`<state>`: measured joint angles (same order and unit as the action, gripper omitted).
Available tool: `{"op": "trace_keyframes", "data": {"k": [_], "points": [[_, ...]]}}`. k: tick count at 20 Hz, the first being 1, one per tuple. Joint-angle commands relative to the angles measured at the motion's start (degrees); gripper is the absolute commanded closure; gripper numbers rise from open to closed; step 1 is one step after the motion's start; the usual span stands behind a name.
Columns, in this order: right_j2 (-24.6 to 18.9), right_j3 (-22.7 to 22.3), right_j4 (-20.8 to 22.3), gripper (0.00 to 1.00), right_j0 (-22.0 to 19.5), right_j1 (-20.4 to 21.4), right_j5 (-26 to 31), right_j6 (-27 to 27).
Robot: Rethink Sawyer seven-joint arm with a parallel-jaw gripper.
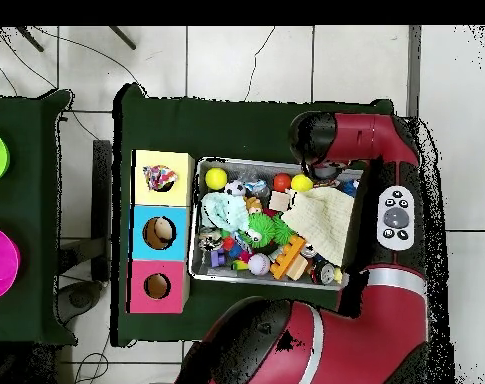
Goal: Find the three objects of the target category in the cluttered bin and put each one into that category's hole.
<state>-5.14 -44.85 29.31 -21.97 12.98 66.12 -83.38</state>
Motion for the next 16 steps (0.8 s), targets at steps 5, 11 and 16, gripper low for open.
{"op": "trace_keyframes", "data": {"k": [5,11,16], "points": [[2.3,-10.6,2.4,0.0,-0.9,1.3,7.2,10.9],[1.7,-11.8,1.1,0.0,-1.5,0.5,6.2,10.0],[0.3,-13.1,-0.5,0.0,-2.7,0.9,5.2,9.7]]}}
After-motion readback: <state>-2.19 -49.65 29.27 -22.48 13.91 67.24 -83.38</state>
